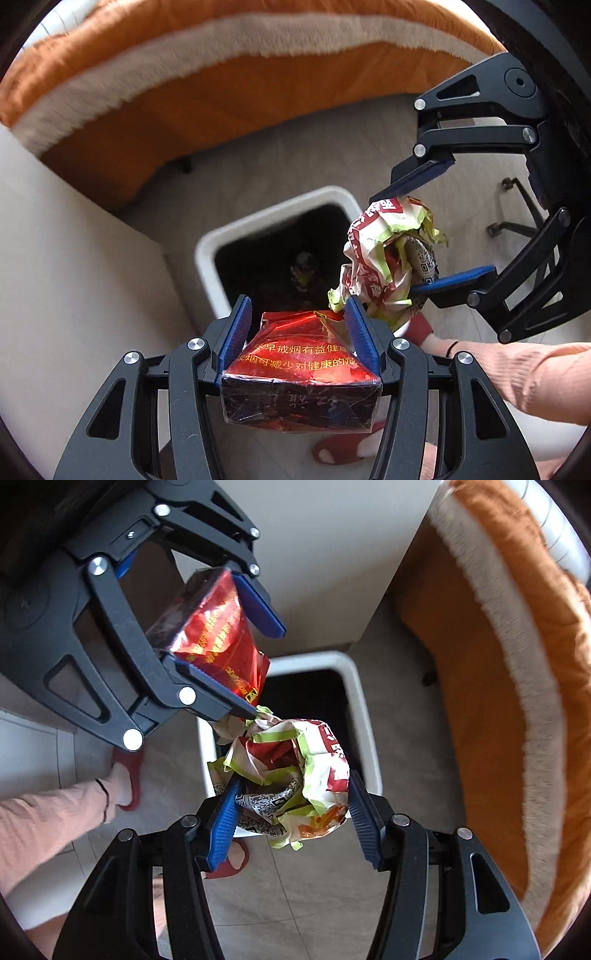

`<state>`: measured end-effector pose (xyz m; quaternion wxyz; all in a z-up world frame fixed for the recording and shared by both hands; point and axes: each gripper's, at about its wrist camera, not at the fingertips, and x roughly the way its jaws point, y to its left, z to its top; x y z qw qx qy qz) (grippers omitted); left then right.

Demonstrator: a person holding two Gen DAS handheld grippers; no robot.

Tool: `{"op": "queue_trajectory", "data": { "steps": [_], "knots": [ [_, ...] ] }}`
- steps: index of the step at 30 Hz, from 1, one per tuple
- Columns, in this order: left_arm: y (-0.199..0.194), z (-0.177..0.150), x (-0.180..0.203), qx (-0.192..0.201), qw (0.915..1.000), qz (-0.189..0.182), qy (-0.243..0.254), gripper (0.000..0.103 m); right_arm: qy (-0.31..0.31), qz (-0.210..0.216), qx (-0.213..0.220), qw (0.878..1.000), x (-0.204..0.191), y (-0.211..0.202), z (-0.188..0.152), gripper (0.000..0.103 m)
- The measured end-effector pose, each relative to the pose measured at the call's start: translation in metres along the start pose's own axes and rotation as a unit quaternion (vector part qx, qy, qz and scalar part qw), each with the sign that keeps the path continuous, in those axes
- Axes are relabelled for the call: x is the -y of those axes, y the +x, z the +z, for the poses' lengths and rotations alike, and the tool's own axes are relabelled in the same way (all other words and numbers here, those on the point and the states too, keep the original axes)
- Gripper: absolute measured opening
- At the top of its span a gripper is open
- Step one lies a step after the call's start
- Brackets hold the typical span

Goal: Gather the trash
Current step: 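Open both tools to drop the pack and wrappers into the bin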

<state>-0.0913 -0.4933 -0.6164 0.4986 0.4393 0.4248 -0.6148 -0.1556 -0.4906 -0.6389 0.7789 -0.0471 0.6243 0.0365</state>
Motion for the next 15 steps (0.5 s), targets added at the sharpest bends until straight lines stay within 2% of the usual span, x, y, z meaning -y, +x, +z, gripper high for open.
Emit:
{"op": "queue_trajectory", "data": {
  "steps": [1, 2, 3, 4, 5, 9, 15],
  "knots": [
    [0.011, -0.001, -0.002, -0.001, 1.0, -0.003, 0.0, 0.053, -0.003, -0.002, 0.0, 1.0, 0.003, 0.014, -0.004, 0.058],
    [0.02, -0.002, -0.003, -0.002, 1.0, -0.003, 0.0, 0.059, -0.003, 0.0, 0.0, 1.0, 0.006, 0.021, -0.005, 0.059],
    [0.033, -0.003, -0.005, -0.005, 1.0, 0.004, 0.0, 0.069, -0.002, 0.005, -0.003, 1.0, 0.008, 0.029, -0.006, 0.072],
    [0.043, -0.005, -0.005, -0.007, 0.9999, 0.011, 0.001, 0.1, 0.002, 0.011, -0.004, 1.0, 0.011, 0.039, -0.008, 0.101],
    [0.05, -0.007, -0.004, -0.005, 0.9999, 0.016, 0.004, 0.098, 0.001, 0.009, -0.003, 1.0, 0.012, 0.042, -0.008, 0.098],
    [0.066, -0.01, -0.003, -0.018, 0.9998, 0.009, 0.008, 0.098, -0.014, -0.003, -0.018, 1.0, 0.011, 0.056, -0.012, 0.099],
    [0.058, -0.006, -0.001, -0.018, 0.9995, 0.013, 0.022, 0.098, -0.012, -0.006, -0.017, 1.0, 0.015, 0.052, -0.01, 0.099]
  ]
}}
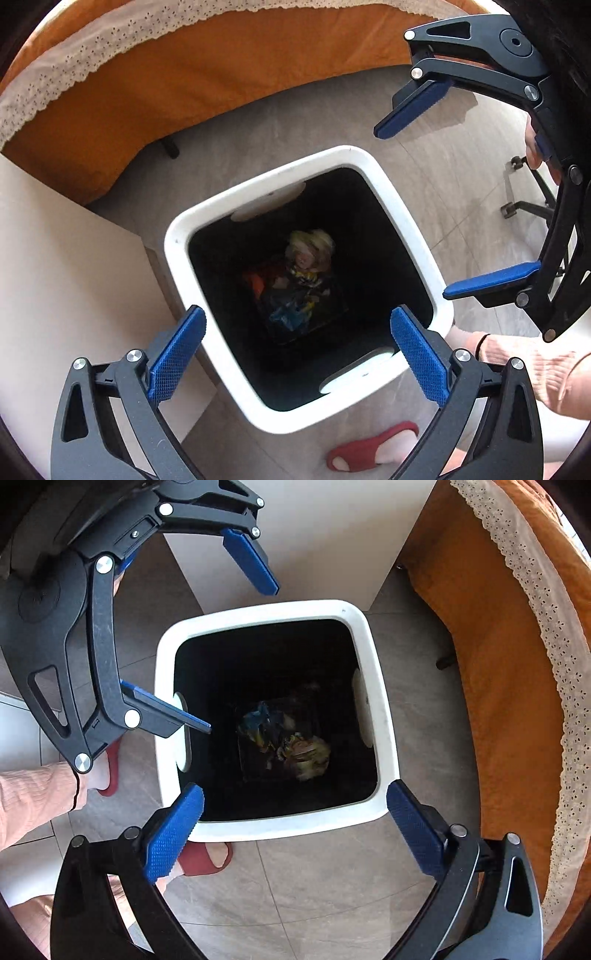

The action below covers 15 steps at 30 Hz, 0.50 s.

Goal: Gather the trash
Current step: 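Open both tools to drop the pack and wrappers into the bin, then move both open tools back to the desk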

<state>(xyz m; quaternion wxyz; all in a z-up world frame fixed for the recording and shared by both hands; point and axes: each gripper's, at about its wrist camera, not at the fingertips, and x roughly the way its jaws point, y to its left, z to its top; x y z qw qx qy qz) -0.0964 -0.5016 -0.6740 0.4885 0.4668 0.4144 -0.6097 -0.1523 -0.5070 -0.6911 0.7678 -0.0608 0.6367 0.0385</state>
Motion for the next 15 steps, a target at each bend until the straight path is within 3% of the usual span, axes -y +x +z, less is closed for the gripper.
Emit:
{"op": "queue_trajectory", "data": {
  "steps": [5, 15],
  "knots": [
    [-0.02, 0.008, -0.002, 0.007, 1.0, 0.004, 0.001, 0.098, 0.003, -0.008, 0.007, 1.0, 0.002, -0.024, 0.003, 0.099],
    [-0.108, 0.023, 0.003, 0.04, 0.999, 0.02, 0.001, 0.098, 0.005, -0.036, 0.031, 0.999, 0.007, -0.108, 0.011, 0.099]
  ]
}}
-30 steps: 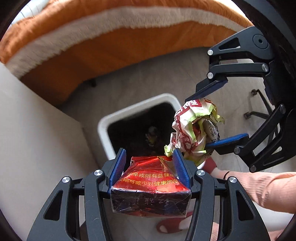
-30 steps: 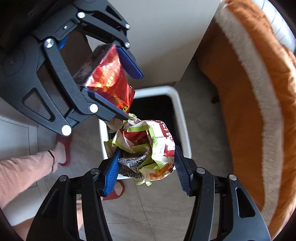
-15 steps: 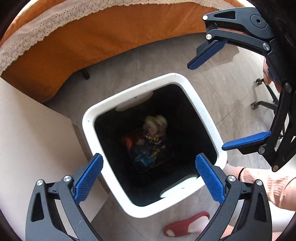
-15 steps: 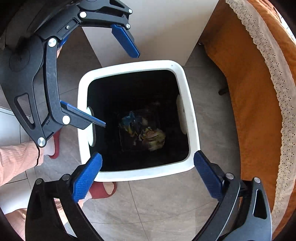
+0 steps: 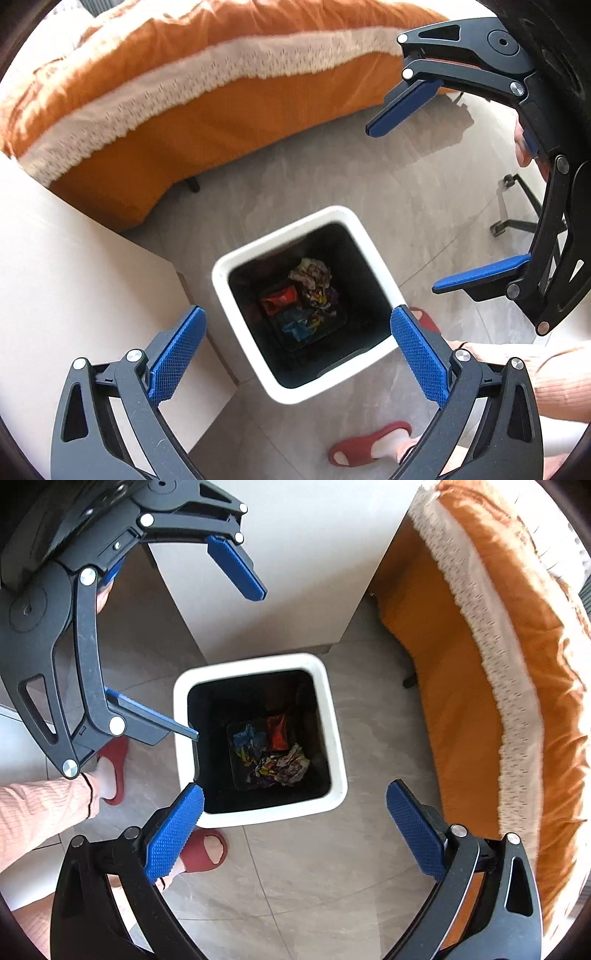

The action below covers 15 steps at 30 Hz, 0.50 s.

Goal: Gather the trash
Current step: 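Move both open tools back to the desk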

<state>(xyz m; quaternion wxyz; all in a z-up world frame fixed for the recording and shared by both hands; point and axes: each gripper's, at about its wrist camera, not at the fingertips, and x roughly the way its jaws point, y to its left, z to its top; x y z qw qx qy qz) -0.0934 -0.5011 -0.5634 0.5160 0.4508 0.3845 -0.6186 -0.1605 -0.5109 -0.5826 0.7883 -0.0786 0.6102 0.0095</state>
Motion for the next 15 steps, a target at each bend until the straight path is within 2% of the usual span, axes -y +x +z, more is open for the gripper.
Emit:
{"op": "queue_trajectory", "data": {
  "steps": [2, 9, 15],
  "knots": [
    [-0.018, 0.004, 0.001, 0.006, 1.0, -0.003, -0.005, 0.098, 0.002, -0.005, 0.01, 1.0, 0.0, -0.024, 0.003, 0.099],
    [-0.102, 0.02, 0.007, 0.048, 0.9986, 0.021, 0.002, 0.098, 0.023, -0.029, 0.067, 0.997, 0.002, -0.115, 0.017, 0.099],
    [-0.175, 0.032, 0.005, 0.09, 0.9946, 0.052, -0.004, 0.098, 0.032, -0.046, 0.099, 0.993, 0.001, -0.177, 0.03, 0.099]
  ]
}}
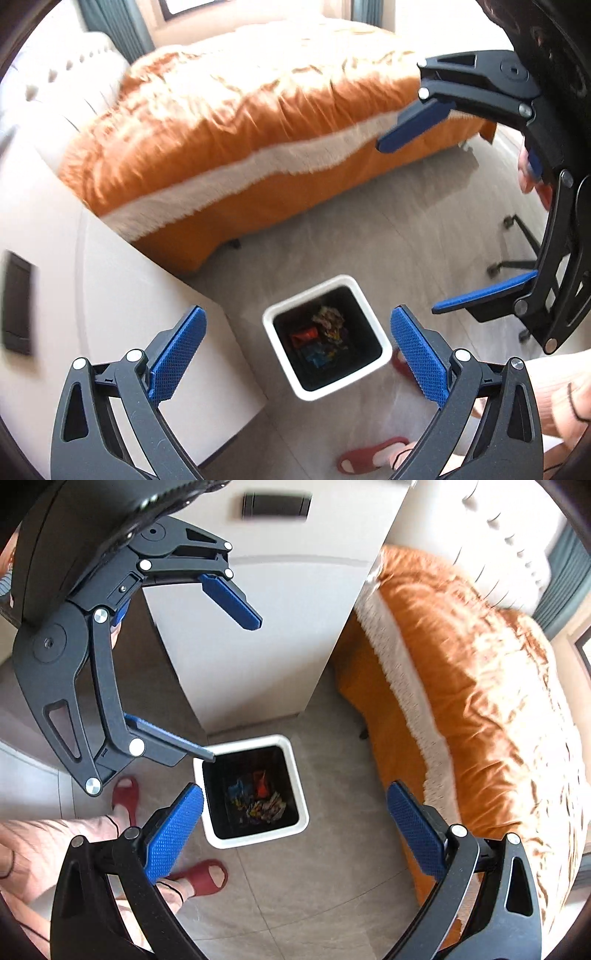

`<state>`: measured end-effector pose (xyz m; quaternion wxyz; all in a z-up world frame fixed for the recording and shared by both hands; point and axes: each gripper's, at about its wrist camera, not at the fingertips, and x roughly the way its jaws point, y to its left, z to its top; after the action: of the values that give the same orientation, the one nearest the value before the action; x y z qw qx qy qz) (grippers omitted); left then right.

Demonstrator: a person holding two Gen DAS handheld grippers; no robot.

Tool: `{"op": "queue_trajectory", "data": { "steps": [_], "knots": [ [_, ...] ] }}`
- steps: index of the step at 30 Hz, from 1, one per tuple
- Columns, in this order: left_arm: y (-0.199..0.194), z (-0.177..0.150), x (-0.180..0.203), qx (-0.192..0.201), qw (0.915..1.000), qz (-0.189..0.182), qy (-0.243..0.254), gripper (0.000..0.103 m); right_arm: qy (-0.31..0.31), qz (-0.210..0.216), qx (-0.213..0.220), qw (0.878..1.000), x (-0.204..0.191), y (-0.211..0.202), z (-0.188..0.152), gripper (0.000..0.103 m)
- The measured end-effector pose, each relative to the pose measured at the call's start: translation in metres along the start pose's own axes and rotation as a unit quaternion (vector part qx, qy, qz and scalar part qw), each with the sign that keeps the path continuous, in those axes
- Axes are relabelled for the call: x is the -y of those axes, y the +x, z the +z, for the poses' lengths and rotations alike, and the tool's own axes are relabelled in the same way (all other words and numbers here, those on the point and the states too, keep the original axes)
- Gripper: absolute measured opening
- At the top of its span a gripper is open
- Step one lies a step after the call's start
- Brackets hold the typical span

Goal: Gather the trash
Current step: 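Move both open tools back to the desk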

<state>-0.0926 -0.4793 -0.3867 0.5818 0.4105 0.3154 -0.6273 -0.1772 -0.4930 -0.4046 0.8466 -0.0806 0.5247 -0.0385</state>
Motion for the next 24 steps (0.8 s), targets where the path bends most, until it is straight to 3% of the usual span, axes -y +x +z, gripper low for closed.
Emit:
{"op": "queue_trajectory", "data": {
  "steps": [9, 15, 20, 23, 24],
  "knots": [
    [-0.094, 0.012, -0.004, 0.044, 0.9984, 0.035, -0.001, 0.098, -0.006, -0.023, 0.055, 0.998, 0.002, -0.081, 0.041, 0.099],
    [-0.157, 0.003, -0.016, 0.068, 0.9936, 0.075, -0.051, 0.098, -0.014, -0.024, 0.095, 0.995, -0.009, -0.126, 0.073, 0.099],
    [-0.208, -0.013, -0.029, 0.09, 0.9818, 0.124, -0.111, 0.098, -0.008, -0.025, 0.128, 0.991, -0.024, -0.153, 0.103, 0.099],
    [-0.233, -0.029, -0.041, 0.099, 0.97, 0.155, -0.159, 0.098, -0.001, -0.011, 0.149, 0.989, -0.035, -0.166, 0.126, 0.099],
    [-0.244, -0.039, -0.047, 0.102, 0.9621, 0.169, -0.188, 0.098, 0.001, -0.005, 0.153, 0.988, -0.038, -0.168, 0.131, 0.099]
  ]
}}
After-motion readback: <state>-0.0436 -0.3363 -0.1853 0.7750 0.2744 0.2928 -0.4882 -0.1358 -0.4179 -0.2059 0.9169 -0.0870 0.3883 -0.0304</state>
